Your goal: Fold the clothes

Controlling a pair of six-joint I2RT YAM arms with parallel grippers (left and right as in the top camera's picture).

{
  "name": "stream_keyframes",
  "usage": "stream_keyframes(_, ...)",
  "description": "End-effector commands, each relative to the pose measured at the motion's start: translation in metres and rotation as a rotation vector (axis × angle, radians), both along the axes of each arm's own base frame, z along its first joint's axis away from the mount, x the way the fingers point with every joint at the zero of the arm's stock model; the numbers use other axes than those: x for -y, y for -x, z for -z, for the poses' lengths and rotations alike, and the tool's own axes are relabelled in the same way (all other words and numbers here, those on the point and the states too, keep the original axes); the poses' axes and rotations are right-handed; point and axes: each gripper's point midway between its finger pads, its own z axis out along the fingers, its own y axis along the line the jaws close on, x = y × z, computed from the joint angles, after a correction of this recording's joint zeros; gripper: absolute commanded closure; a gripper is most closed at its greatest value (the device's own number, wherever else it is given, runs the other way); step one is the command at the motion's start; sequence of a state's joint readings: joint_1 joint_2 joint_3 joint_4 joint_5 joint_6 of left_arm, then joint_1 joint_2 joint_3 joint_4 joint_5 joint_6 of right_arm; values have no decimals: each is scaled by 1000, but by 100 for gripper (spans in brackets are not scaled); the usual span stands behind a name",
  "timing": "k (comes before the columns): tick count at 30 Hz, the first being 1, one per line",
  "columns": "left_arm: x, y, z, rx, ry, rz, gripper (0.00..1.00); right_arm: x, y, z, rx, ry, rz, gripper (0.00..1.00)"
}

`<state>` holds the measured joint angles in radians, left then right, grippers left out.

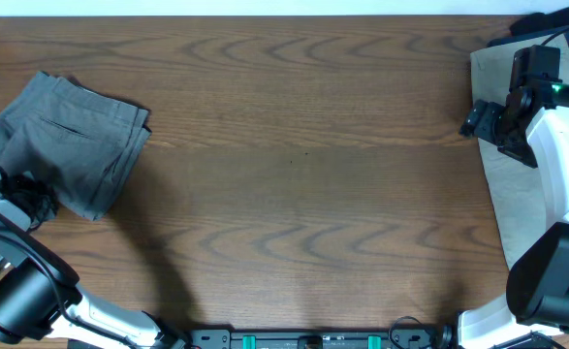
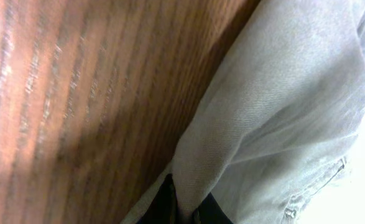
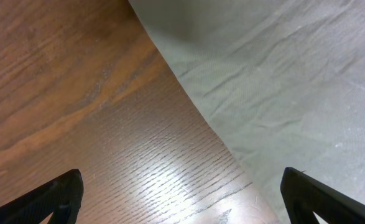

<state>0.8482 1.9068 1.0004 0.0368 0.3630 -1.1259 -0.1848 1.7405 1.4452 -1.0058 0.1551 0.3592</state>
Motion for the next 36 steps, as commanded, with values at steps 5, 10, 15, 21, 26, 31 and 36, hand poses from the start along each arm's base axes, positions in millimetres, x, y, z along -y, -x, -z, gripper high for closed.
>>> stream_keyframes(5, 31, -44, 7, -18, -86, 82, 93, 4, -1, -9, 21, 17, 7, 1)
stream_keyframes(10, 58, -83, 19, 23, -122, 100, 93, 4, -1, -9, 21, 17, 7, 1)
stream_keyframes(15, 91, -122, 36, 118, -122, 132, 93, 4, -1, -9, 21, 17, 7, 1)
stream_keyframes(21, 109, -142, 54, 154, -164, 169, 94, 4, -1, -9, 21, 17, 7, 1)
stream_keyframes(26, 84, -124, 58, 115, -153, 107, 94, 4, -1, -9, 21, 17, 7, 1)
stream_keyframes(31, 30, -79, 61, 48, -113, -23, 94, 4, -1, -9, 21, 17, 7, 1)
stream_keyframes(36, -10, -45, 61, 60, -62, -110, 94, 4, -1, -9, 21, 17, 7, 1)
